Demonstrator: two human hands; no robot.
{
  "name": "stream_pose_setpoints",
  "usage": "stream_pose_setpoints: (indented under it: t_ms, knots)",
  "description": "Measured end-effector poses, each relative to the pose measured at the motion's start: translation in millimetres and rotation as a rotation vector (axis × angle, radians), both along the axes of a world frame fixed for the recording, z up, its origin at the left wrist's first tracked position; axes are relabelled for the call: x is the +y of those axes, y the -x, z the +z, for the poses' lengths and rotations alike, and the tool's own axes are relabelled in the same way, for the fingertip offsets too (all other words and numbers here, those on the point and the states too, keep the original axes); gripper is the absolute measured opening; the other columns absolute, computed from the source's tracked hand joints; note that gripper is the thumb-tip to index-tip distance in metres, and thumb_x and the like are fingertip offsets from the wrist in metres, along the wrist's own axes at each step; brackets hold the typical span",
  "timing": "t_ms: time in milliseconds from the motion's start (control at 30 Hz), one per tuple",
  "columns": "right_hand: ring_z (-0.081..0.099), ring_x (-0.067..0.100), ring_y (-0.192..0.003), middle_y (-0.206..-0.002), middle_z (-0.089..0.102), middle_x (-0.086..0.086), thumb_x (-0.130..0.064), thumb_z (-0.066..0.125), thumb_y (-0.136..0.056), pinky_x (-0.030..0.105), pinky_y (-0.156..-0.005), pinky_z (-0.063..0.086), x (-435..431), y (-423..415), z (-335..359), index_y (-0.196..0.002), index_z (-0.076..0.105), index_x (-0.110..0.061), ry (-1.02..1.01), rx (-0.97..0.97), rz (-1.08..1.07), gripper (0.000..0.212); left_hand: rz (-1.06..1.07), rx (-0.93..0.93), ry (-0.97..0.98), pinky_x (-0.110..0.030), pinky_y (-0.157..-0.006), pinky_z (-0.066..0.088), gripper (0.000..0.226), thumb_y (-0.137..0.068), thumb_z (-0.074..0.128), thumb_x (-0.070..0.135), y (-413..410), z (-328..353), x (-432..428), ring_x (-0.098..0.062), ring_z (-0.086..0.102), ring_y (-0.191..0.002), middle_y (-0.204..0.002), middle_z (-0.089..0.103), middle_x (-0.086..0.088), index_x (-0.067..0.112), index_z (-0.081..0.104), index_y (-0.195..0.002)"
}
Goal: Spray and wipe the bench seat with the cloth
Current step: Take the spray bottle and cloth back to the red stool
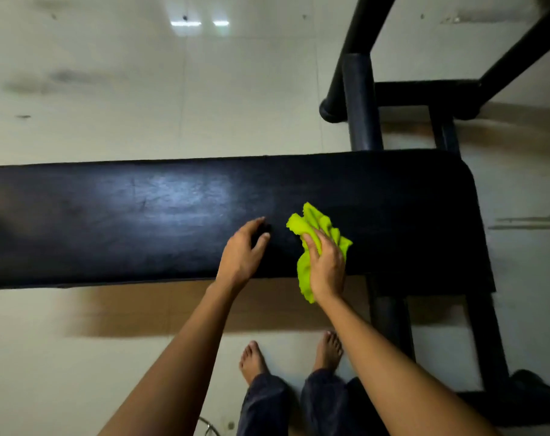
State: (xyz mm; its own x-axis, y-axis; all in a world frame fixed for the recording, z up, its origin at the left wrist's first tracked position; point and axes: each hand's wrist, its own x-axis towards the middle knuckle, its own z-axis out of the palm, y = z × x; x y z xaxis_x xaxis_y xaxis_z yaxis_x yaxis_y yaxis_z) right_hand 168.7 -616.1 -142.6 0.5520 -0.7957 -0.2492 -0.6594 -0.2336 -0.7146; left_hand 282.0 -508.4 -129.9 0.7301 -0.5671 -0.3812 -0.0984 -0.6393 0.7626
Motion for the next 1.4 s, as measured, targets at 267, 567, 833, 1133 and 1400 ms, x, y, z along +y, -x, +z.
stream_pose_setpoints:
  t_ms: [267, 567, 833, 1133, 1400]
  knots:
    - [0.052, 0.018, -0.059, -0.068, 0.055, 0.006, -0.018, 0.066, -0.083, 0.029, -0.054, 0.042, 91.4, -56.6, 133.4, -0.092, 0.063, -0.008, -0.821, -0.191, -0.213, 0.013, 0.221, 0.201, -0.047, -0.034, -0.093, 0.047, 0.035, -0.090, 0.060, 0.018, -30.4, 114.1, 134.7, -0.022, 0.061, -0.108, -0.117, 0.065, -0.012, 0.008, 0.058, -0.123]
    - [0.047, 0.006, -0.037, -0.064, 0.049, 0.006, -0.017, 0.060, -0.089, 0.017, -0.039, 0.039, 227.6, -134.5, 235.8, -0.108, 0.062, -0.008, -0.917, -0.211, -0.036, 0.022, 0.602, 0.060, 0.028, -0.027, -0.080, 0.045, 0.028, -0.086, 0.065, 0.012, -106.0, 239.3, 305.3, -0.024, 0.063, -0.097, -0.104, 0.067, -0.016, 0.003, 0.063, -0.112]
    - [0.057, 0.014, -0.038, -0.051, 0.062, 0.004, -0.018, 0.068, -0.082, 0.022, -0.040, 0.047, 309.2, -245.9, 242.6, -0.080, 0.063, -0.007, -1.035, -0.164, 0.053, 0.012, 0.917, 0.025, 0.025, -0.034, -0.083, 0.046, 0.035, -0.082, 0.068, 0.014, -187.1, 258.8, 394.3, -0.022, 0.059, -0.094, -0.106, 0.067, -0.010, 0.008, 0.061, -0.116]
    - [0.058, 0.025, -0.058, -0.073, 0.061, 0.015, -0.021, 0.066, -0.084, 0.034, -0.058, 0.049, 370.9, -384.0, 177.2, -0.092, 0.063, -0.001, -0.977, -0.035, 0.073, 0.022, 1.084, 0.142, -0.016, -0.034, -0.093, 0.041, 0.052, -0.082, 0.068, 0.012, -319.5, 191.8, 443.3, -0.027, 0.053, -0.112, -0.126, 0.057, -0.012, 0.007, 0.045, -0.129]
    - [0.058, 0.014, -0.043, -0.067, 0.060, 0.010, -0.018, 0.062, -0.087, 0.027, -0.049, 0.049, 385.8, -443.9, 139.0, -0.077, 0.060, -0.010, -0.991, 0.087, 0.023, 0.014, 1.024, 0.197, -0.004, -0.038, -0.094, 0.045, 0.053, -0.077, 0.075, 0.013, -386.6, 144.9, 462.1, -0.030, 0.053, -0.116, -0.130, 0.052, -0.012, 0.015, 0.048, -0.122]
